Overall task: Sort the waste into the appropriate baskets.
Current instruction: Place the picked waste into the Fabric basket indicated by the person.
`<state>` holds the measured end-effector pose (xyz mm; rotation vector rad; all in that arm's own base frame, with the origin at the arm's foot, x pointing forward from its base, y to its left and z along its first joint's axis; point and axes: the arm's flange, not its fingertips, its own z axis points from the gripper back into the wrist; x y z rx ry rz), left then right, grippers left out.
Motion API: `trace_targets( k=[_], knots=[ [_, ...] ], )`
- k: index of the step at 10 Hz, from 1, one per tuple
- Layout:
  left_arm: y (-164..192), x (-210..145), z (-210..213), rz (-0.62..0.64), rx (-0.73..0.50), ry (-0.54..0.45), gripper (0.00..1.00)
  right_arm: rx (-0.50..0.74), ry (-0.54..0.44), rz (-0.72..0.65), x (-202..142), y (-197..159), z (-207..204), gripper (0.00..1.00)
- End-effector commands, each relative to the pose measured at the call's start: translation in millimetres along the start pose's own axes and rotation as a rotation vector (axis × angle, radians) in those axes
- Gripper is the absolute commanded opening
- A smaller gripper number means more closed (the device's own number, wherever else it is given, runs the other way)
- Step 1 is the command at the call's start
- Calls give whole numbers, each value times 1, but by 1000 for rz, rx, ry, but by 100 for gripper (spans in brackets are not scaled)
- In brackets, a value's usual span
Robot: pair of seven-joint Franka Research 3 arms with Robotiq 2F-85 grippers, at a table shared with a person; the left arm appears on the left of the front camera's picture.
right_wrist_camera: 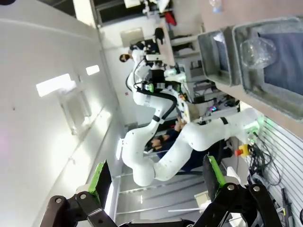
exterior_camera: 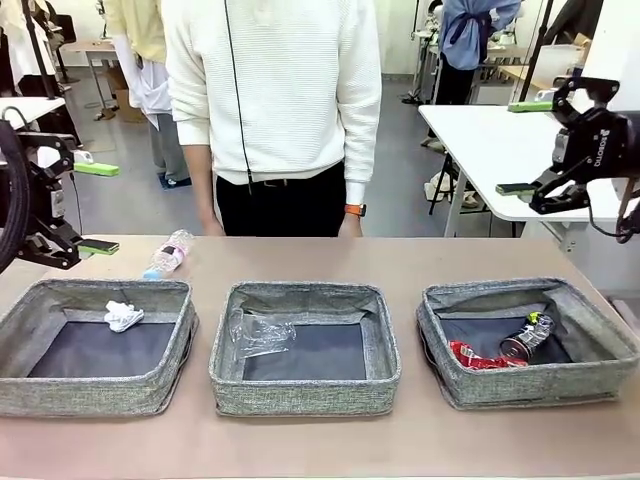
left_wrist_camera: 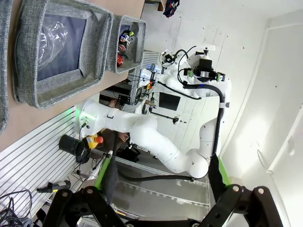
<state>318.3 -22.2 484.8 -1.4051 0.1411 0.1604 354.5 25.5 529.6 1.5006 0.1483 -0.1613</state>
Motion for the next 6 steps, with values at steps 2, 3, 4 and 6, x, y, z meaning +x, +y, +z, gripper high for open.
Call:
trace_targets(
  k=[2, 3, 4, 6],
  knots=[
    [-5, -2, -2, 12, -18, -2, 100, 22, -21, -19, 1, 3, 2, 100],
    [-5, -2, -2, 12, -18, -2, 100, 22, -21, -19, 1, 3, 2, 100],
    [-5, -2, -2, 12, -18, -2, 100, 22, -21, -19, 1, 3, 2, 100],
    [-5, -2, -2, 12, -18, -2, 100, 22, -21, -19, 1, 3, 2, 100]
  ],
)
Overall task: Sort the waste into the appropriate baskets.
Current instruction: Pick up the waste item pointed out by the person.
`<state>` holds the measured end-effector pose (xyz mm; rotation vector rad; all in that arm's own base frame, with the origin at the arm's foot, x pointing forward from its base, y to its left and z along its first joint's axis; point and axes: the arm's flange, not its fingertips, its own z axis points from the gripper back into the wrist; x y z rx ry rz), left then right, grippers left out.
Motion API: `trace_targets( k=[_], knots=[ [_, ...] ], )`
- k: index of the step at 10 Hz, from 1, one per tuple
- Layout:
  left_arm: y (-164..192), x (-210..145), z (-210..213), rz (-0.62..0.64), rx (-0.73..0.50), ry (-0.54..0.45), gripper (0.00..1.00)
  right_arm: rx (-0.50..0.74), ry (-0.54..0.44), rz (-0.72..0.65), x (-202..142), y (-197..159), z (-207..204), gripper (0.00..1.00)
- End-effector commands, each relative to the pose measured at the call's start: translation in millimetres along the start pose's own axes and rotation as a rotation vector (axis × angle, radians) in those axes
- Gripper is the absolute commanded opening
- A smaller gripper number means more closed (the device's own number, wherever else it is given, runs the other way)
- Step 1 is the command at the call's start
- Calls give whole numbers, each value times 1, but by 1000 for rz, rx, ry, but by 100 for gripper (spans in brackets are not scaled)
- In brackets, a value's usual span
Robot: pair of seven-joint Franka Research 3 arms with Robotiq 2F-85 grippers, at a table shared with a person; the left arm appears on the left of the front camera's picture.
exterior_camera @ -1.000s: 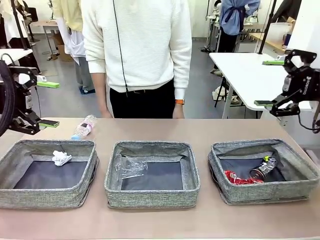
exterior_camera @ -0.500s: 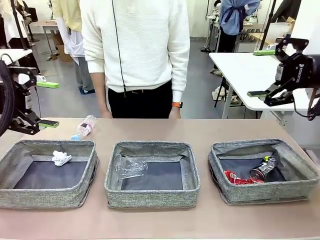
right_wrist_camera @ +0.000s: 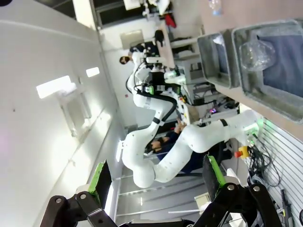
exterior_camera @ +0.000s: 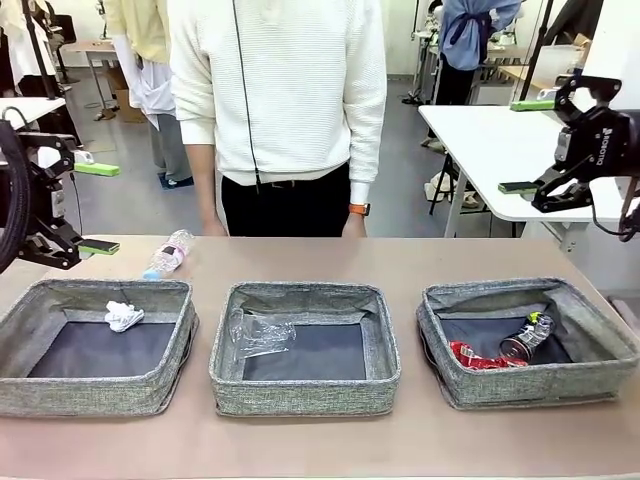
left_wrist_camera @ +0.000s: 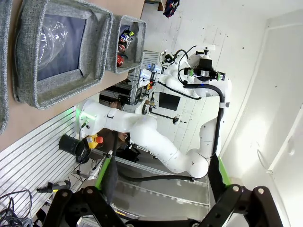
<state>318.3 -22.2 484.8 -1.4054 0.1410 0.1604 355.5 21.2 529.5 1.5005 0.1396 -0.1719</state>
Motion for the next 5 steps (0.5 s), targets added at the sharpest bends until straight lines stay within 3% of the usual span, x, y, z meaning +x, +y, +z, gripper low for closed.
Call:
trace_targets(
  k=[1, 5],
  knots=[
    [-5, -2, -2, 12, -18, -2, 100, 20, -8, -18, 0, 3, -2, 100],
    [-5, -2, -2, 12, -18, -2, 100, 20, -8, -18, 0, 3, -2, 100]
  ],
)
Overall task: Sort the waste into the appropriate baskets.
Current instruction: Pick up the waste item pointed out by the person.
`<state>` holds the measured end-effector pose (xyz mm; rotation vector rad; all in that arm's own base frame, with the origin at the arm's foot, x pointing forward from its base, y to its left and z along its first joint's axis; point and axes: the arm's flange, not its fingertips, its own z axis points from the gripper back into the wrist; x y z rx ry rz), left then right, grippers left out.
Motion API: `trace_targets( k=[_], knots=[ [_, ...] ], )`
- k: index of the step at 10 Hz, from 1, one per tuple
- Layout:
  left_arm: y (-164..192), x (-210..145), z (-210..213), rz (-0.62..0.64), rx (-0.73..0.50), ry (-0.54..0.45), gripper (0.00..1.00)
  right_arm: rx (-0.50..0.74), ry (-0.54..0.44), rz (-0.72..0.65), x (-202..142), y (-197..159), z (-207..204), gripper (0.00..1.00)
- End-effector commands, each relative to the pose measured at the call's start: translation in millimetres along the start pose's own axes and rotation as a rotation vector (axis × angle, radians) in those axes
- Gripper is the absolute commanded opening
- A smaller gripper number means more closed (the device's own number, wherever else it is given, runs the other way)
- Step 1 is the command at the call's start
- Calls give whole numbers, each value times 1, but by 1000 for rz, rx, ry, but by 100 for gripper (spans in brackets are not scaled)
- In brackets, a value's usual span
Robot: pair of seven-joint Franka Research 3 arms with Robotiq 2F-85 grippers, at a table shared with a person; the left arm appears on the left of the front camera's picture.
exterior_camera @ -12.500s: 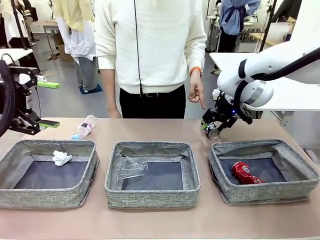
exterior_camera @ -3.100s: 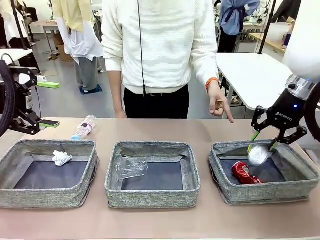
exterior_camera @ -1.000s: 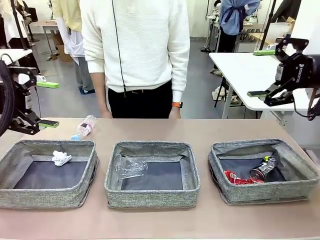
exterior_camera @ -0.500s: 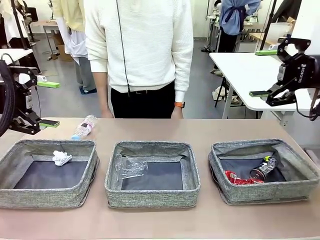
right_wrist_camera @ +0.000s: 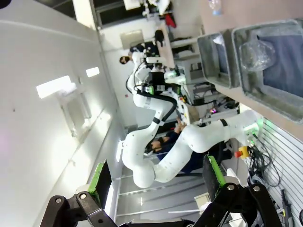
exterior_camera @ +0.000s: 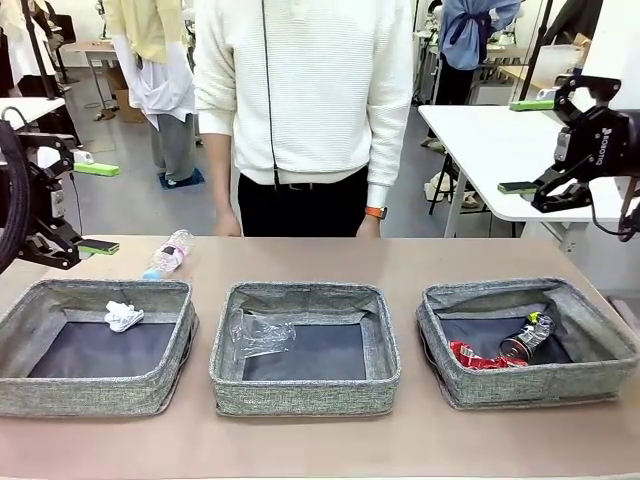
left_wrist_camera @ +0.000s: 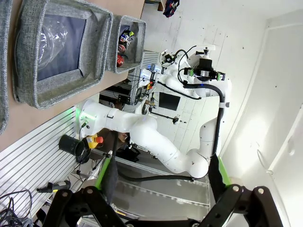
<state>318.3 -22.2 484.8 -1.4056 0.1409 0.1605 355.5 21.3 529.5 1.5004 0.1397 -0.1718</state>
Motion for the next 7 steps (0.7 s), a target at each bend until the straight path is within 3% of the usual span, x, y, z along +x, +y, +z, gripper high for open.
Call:
trace_targets(
  k=[1, 7],
  knots=[
    [-5, -2, -2, 12, -18, -2, 100, 20, -9, -18, 0, 3, -2, 100],
    [-5, -2, -2, 12, -18, -2, 100, 20, -9, -18, 0, 3, -2, 100]
  ],
)
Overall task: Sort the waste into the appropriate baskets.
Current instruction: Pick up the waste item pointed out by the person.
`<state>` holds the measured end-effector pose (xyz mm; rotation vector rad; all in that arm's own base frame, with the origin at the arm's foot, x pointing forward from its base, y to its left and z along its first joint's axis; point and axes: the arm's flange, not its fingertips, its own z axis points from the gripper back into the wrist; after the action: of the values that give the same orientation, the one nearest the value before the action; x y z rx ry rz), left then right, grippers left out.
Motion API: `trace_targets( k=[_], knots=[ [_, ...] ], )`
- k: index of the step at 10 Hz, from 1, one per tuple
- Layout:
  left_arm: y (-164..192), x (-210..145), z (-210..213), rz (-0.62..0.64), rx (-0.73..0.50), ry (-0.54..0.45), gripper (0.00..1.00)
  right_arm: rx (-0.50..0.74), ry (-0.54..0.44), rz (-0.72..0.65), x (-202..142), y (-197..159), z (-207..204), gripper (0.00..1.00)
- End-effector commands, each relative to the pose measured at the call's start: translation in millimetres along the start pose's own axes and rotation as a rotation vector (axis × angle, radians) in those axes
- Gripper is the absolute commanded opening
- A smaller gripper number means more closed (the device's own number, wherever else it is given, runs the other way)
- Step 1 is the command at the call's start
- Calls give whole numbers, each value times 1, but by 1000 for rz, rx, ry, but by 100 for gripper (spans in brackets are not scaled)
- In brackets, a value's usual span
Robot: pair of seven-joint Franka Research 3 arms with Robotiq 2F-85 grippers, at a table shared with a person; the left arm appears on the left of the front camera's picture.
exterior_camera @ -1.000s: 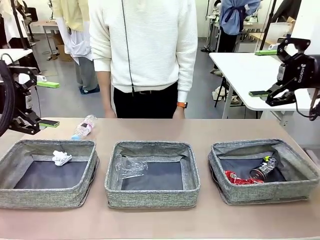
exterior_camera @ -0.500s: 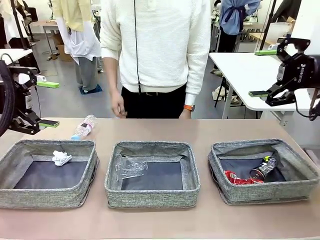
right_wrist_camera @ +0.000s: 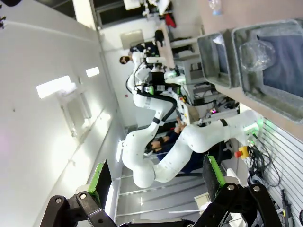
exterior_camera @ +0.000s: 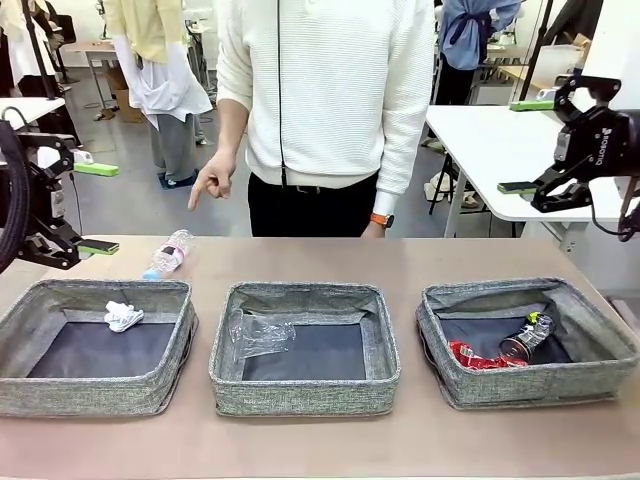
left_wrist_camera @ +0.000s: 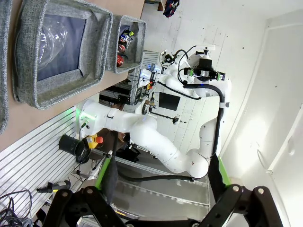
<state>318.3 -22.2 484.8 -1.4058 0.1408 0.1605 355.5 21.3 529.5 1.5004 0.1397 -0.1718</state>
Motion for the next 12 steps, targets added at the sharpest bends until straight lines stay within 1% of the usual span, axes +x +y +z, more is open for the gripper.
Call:
trace_targets(
  k=[1, 6, 7, 8, 9, 10, 11, 12],
  knots=[
    [-5, -2, -2, 12, -18, -2, 100, 20, -9, -18, 0, 3, -2, 100],
    [-5, -2, -2, 12, -18, -2, 100, 20, -9, -18, 0, 3, -2, 100],
    [0, 0, 0, 0, 0, 0, 100, 20, -9, -18, 0, 3, -2, 100],
    [0, 9, -17, -231, 468, -254, 100, 20, -9, -18, 0, 3, -2, 100],
    [2, 27, -39, -389, 937, -669, 100, 20, -9, -18, 0, 3, -2, 100],
    [-2, 42, -56, -452, 1098, -923, 100, 20, -9, -18, 0, 3, -2, 100],
    [-7, 58, -65, -540, 1254, -1141, 100, 20, -9, -18, 0, 3, -2, 100],
    [-13, 70, -69, -668, 1417, -1345, 100, 20, -9, -18, 0, 3, -2, 100]
  ],
)
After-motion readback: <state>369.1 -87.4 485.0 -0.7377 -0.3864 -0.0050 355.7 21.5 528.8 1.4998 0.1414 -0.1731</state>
